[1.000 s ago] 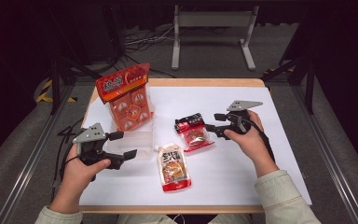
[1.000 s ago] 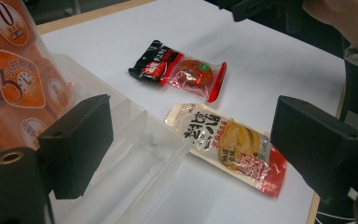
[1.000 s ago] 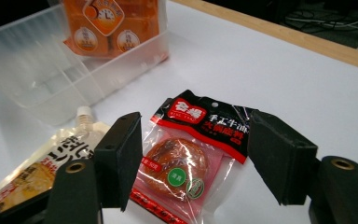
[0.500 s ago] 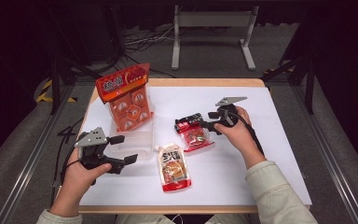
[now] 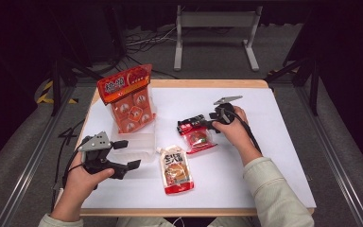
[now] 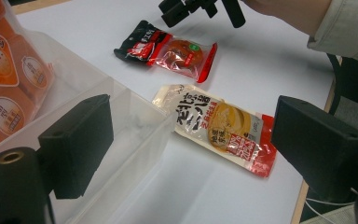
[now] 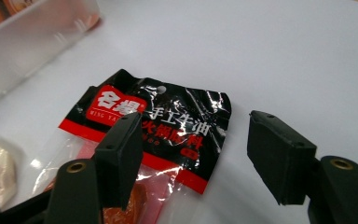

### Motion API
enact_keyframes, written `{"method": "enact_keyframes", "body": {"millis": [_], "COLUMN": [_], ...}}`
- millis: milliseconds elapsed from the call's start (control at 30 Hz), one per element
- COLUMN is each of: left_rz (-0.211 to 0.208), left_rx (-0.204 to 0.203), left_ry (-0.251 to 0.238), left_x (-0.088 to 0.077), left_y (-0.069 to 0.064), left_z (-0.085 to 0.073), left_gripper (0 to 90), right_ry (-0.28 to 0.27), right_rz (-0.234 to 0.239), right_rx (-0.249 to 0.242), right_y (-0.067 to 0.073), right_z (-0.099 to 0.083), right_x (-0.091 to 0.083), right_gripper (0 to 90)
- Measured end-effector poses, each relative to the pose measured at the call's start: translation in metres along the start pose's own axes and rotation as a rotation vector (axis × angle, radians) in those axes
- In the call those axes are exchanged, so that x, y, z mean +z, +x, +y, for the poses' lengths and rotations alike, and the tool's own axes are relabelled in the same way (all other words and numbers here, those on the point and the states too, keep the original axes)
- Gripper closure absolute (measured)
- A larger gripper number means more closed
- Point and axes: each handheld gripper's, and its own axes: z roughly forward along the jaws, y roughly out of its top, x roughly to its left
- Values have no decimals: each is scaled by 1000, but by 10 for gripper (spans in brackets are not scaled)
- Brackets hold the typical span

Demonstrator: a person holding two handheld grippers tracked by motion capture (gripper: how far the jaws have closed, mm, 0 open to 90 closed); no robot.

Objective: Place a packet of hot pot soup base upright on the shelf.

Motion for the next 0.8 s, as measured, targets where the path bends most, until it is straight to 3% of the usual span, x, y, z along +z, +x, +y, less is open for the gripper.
{"method": "enact_keyframes", "body": {"millis": [233,333,433,800], "left_rz": [-9,8,7,20], "left_rx": [2,0,-8,-12], "left_ry": [13,13,17,20], "left_x": [4,5,6,8], "left_y": [1,2,3,6], "left_z": [-1,-1,-2,-3], "left_gripper": [142,139,139,131], "right_ry": [20,31,39,35], "right_rz": [-20,-20,-41,-50], "right_rx": [16,25,13,-4], "right_y": [-2,-2,0,5], "right_z": [-2,-3,-4,-6], "right_x": [12,16,21,27], "right_gripper": [356,350,334,375]}}
